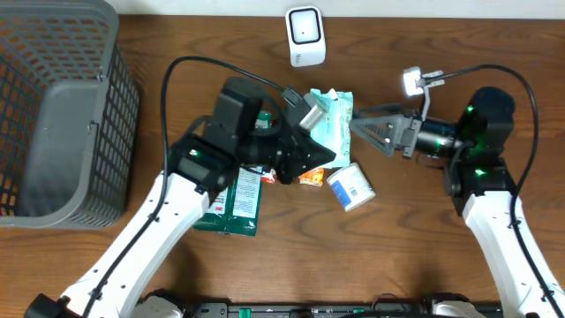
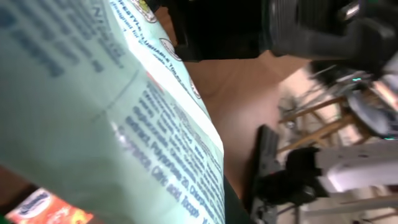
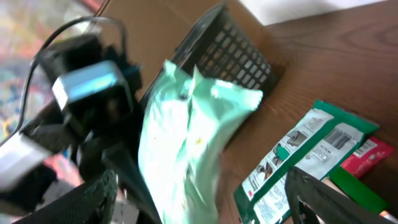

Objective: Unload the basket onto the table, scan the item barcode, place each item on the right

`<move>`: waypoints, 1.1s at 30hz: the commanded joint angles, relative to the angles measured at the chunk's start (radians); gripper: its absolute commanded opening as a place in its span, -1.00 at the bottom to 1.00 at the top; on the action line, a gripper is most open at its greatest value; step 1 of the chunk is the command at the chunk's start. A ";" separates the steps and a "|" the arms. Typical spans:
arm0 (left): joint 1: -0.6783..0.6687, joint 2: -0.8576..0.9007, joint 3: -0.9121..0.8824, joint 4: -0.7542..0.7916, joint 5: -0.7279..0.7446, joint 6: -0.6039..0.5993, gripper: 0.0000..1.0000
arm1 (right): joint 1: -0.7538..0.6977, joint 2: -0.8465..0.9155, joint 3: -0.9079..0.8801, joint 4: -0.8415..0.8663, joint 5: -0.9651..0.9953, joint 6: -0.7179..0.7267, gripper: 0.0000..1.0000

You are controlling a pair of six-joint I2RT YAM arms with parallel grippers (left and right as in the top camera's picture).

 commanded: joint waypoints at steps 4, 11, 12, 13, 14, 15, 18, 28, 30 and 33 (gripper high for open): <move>0.067 -0.006 0.012 0.005 0.309 -0.004 -0.85 | -0.002 -0.014 0.003 0.000 -0.135 -0.098 0.54; 0.067 -0.006 0.012 0.005 0.312 0.000 -0.85 | 0.063 -0.014 0.003 0.023 -0.133 -0.101 0.40; 0.067 -0.006 0.012 0.005 0.312 0.002 -0.85 | 0.071 -0.014 0.003 0.032 -0.129 -0.100 0.35; 0.066 -0.006 0.012 0.005 0.312 0.004 -0.85 | 0.077 -0.014 0.003 0.041 -0.124 -0.093 0.30; 0.065 -0.006 0.012 0.005 0.312 0.007 -0.85 | 0.083 -0.014 0.003 0.054 -0.122 -0.081 0.28; 0.065 -0.006 0.012 0.005 0.312 0.007 -0.86 | 0.087 -0.014 0.003 0.066 -0.118 -0.071 0.25; 0.065 -0.005 0.012 0.005 0.311 0.008 -0.85 | 0.091 -0.014 0.003 0.097 -0.098 -0.025 0.18; 0.065 -0.002 -0.002 -0.002 0.274 0.060 -0.85 | 0.115 -0.014 0.003 0.261 -0.041 0.233 0.13; 0.065 -0.002 -0.002 -0.002 0.274 0.072 -0.85 | 0.118 -0.009 0.003 0.257 -0.026 0.232 0.13; 0.065 -0.002 -0.002 -0.002 0.266 0.079 -0.85 | 0.124 0.003 0.003 0.257 -0.021 0.233 0.05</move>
